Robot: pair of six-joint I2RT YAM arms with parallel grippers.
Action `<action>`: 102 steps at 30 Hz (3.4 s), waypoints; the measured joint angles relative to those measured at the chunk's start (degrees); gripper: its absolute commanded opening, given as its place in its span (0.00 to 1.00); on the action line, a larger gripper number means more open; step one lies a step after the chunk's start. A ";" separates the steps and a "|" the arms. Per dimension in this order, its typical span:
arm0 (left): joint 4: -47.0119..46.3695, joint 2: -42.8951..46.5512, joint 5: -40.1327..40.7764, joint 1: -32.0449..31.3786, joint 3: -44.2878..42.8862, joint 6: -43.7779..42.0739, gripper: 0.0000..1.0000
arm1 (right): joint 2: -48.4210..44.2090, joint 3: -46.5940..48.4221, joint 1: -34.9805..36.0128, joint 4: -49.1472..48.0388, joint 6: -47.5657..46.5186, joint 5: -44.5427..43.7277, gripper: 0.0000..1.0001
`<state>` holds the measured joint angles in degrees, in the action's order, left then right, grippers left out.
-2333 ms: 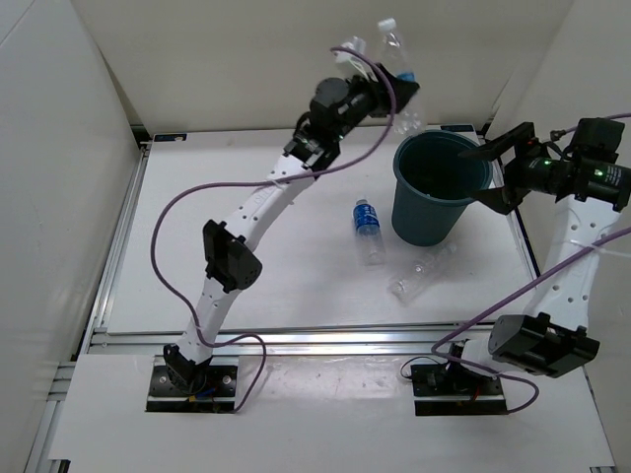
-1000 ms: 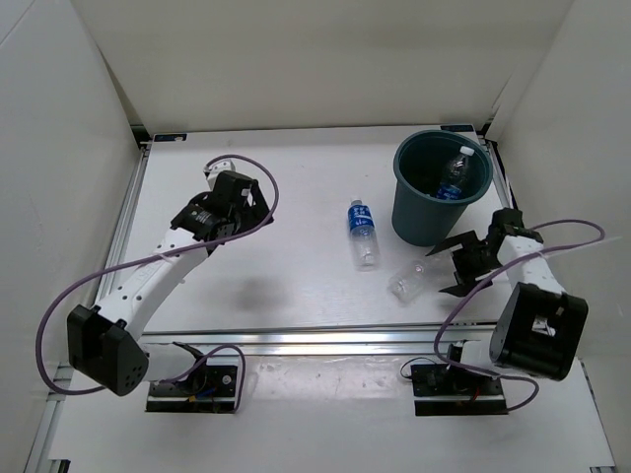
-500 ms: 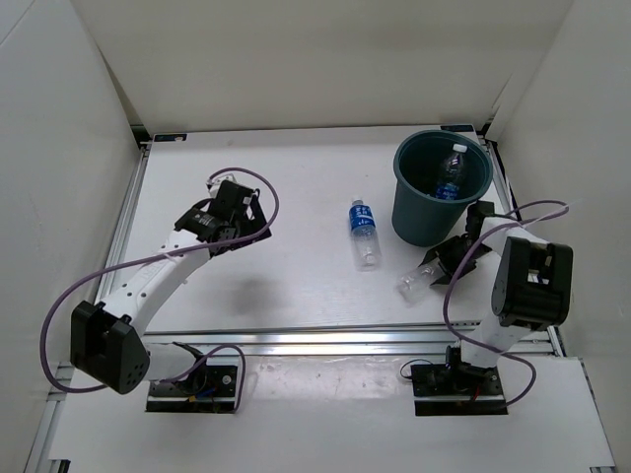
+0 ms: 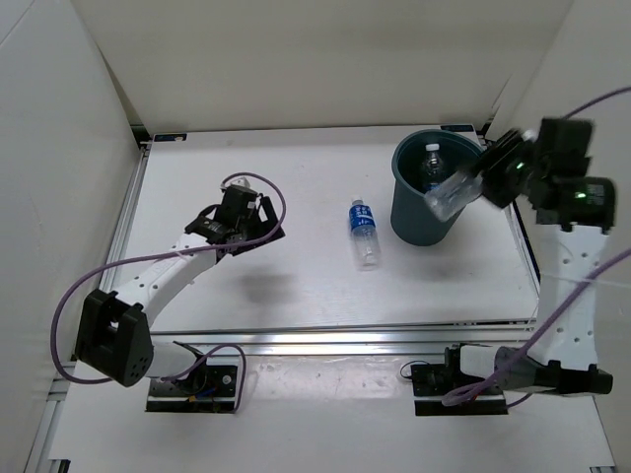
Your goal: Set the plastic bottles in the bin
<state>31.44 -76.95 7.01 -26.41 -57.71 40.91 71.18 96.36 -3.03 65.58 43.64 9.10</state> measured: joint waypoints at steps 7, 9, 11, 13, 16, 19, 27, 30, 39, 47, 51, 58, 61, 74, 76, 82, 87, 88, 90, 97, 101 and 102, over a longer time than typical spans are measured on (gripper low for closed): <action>-6.51 -6.16 -6.95 -3.08 -0.11 -2.08 1.00 | 10.75 29.99 0.00 -3.41 -5.62 -11.91 0.37; -7.17 -7.58 -7.82 -3.72 -1.03 -2.97 1.00 | 14.16 29.66 0.02 -4.94 -7.17 -14.47 0.45; -7.87 -8.59 -8.48 -4.04 -2.40 -3.91 1.00 | 19.28 29.00 0.33 -6.88 -9.66 -16.48 0.59; -8.72 -9.40 -9.70 -4.04 -4.02 -4.92 1.00 | 25.00 29.14 1.18 -8.02 -12.24 -17.81 1.00; -10.64 -10.93 -12.52 -4.02 -6.97 -5.33 1.00 | 31.15 29.09 4.09 -8.44 -15.76 -19.67 1.00; -12.26 -13.51 -14.14 -4.59 -10.34 -5.51 1.00 | 30.47 28.26 7.85 -8.00 -16.57 -22.08 1.00; -17.00 -30.64 -20.44 -7.72 -27.30 -5.42 1.00 | 9.03 20.15 12.96 -6.82 -14.12 -21.81 1.00; -17.59 -37.11 -22.97 -8.63 -32.00 -4.81 1.00 | 5.60 19.45 12.92 -4.57 -13.35 -21.24 1.00; -17.35 -52.57 -29.27 -12.50 -43.74 -4.39 1.00 | 8.07 18.16 11.85 1.27 -13.86 -19.89 1.00; -18.03 -53.77 -36.54 -12.66 -39.45 -2.75 0.70 | 7.61 18.03 7.19 2.27 -14.99 -18.03 1.00; -16.87 -53.27 -36.26 -11.61 -37.92 -2.97 0.96 | 7.41 16.11 6.29 2.56 -15.17 -17.27 1.00; -16.46 -53.83 -36.41 -11.06 -42.12 -1.64 1.00 | 7.54 14.60 6.25 3.43 -15.19 -15.39 1.00; -16.68 -55.69 -36.41 -11.17 -45.40 -0.20 1.00 | 7.54 14.60 6.19 3.43 -15.37 -14.88 1.00; -17.66 -64.24 -36.81 -11.39 -54.47 7.50 0.92 | 5.25 12.17 5.27 4.57 -15.63 -14.69 1.00; -17.70 -64.37 -36.83 -11.41 -54.51 8.17 0.79 | 5.25 12.15 5.29 4.70 -15.67 -14.67 1.00; -18.36 -64.98 -38.97 -11.08 -53.96 9.27 0.39 | 5.16 11.30 5.27 4.87 -15.76 -14.64 1.00; -20.17 -59.17 -41.90 -8.96 -43.87 7.56 0.37 | 5.31 11.30 5.29 4.87 -15.65 -14.36 1.00; -19.87 -56.63 -41.86 -8.15 -40.44 7.26 0.37 | 5.42 11.30 5.29 4.87 -15.56 -14.25 1.00; -17.64 -51.54 -41.35 -5.84 -34.47 7.04 0.39 | 5.73 11.30 5.25 4.87 -15.45 -14.23 1.00; -6.93 -41.09 -32.02 0.46 -40.24 1.46 0.41 | 7.43 11.28 3.65 4.83 -15.06 -13.27 1.00; -4.87 -40.26 -25.24 -1.81 -57.20 -5.16 0.44 | 7.45 11.45 3.34 4.85 -14.40 -13.68 1.00; -5.09 -41.16 -23.74 -3.26 -64.92 -7.45 0.48 | 7.45 11.67 3.13 4.85 -14.19 -13.70 1.00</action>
<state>26.35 -118.10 -16.73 -29.67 -122.63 33.45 78.63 108.03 0.10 70.43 29.45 -4.60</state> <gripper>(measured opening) 0.509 0.998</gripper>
